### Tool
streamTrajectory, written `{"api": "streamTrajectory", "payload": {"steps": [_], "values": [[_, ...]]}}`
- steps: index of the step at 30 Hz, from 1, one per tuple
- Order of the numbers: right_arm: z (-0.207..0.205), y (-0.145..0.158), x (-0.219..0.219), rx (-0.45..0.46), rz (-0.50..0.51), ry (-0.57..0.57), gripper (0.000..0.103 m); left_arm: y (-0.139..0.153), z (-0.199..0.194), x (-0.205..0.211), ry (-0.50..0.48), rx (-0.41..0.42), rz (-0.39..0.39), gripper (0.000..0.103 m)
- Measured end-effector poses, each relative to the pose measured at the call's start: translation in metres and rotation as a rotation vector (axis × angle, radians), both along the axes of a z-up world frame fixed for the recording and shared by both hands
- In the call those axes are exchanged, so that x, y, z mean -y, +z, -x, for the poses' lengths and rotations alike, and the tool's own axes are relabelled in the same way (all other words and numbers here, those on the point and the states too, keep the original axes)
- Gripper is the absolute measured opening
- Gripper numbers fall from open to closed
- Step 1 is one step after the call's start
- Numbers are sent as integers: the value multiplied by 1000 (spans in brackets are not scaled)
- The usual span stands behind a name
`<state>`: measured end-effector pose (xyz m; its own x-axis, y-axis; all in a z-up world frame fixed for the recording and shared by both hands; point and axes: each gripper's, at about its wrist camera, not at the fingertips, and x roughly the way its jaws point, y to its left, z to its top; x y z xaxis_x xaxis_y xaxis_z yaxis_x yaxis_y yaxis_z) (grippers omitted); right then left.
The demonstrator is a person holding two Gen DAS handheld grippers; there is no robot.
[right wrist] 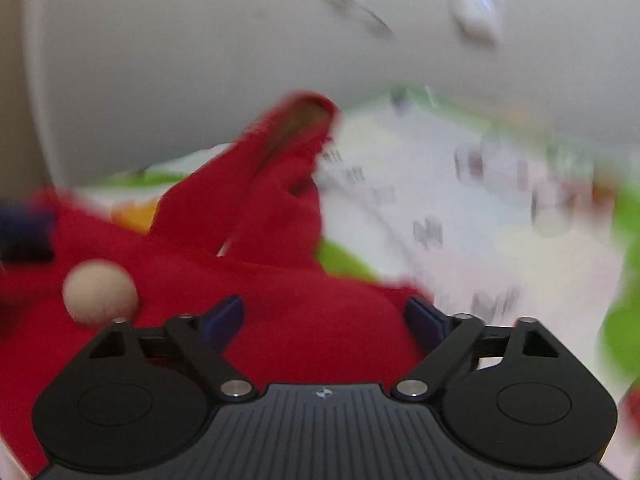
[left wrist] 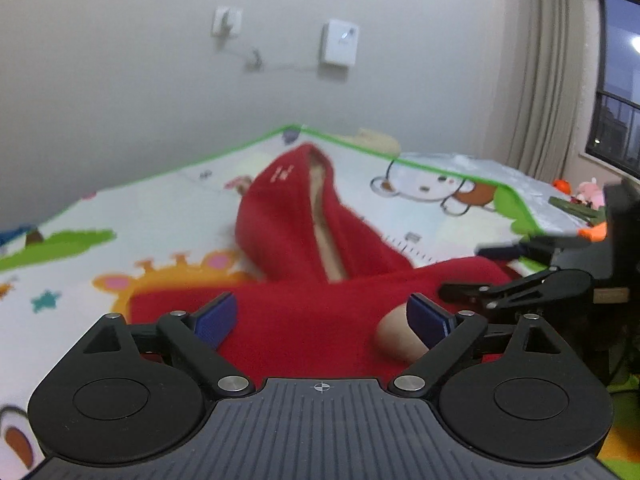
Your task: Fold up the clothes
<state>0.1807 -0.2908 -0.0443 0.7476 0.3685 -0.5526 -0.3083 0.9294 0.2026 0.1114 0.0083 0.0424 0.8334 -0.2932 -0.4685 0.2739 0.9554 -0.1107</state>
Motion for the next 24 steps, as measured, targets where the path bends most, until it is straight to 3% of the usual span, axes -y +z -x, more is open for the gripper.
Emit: {"api": "streamTrajectory", "payload": {"steps": [3, 6, 10, 14, 17, 20, 24], "values": [[-12, -8, 21, -87, -144, -47, 98, -24, -10, -10, 56, -29, 3, 95], [-18, -13, 23, -111, -174, -44, 99, -35, -16, -12, 73, -41, -16, 96], [-12, -3, 15, -64, -105, -62, 101, -36, -15, -8, 86, -40, -53, 97], [15, 34, -7, 142, 53, -3, 103, -36, -13, -6, 100, -42, -79, 97], [47, 57, -11, 230, 85, 85, 103, -37, -15, -10, 99, -50, -62, 97], [61, 60, -13, 213, 73, 155, 103, -37, -16, -11, 101, -56, -54, 97], [67, 46, -24, 190, 142, 228, 103, -37, -17, -13, 104, -61, -39, 97]]}}
